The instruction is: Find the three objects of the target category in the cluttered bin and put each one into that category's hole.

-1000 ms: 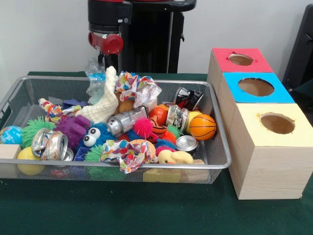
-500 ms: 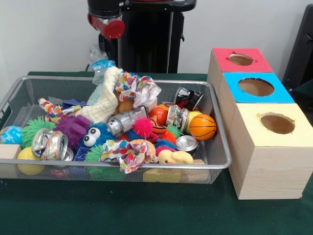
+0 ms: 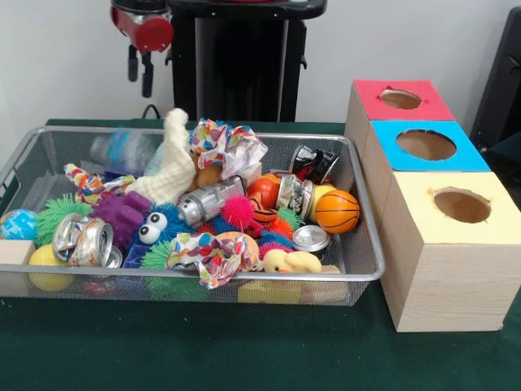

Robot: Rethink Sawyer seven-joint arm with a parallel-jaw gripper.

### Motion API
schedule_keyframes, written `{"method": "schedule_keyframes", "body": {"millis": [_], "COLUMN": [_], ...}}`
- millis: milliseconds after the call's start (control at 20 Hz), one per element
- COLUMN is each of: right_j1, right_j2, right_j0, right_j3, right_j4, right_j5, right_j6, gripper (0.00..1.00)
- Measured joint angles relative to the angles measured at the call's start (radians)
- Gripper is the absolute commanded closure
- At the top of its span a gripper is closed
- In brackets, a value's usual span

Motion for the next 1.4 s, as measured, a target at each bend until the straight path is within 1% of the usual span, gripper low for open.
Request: {"method": "schedule_keyframes", "body": {"millis": [100, 500, 900, 1150, 1200, 1400], "right_j1": [-0.005, -0.021, -0.019, 0.012, 0.031, 0.069], "right_j2": [-0.008, -0.008, -0.008, -0.027, -0.026, -0.009], "right_j0": [0.005, 0.009, 0.021, 0.047, 0.048, 0.021], "right_j3": [-0.018, -0.047, -0.096, -0.136, -0.153, -0.173], "right_j4": [0.000, 0.000, 0.000, 0.000, 0.000, 0.000], "right_j5": [0.000, 0.000, 0.000, 0.000, 0.000, -0.014], "right_j6": [0.000, 0.000, 0.000, 0.000, 0.000, 0.000], "gripper": [0.00, 0.00, 0.00, 0.00, 0.00, 0.00]}}
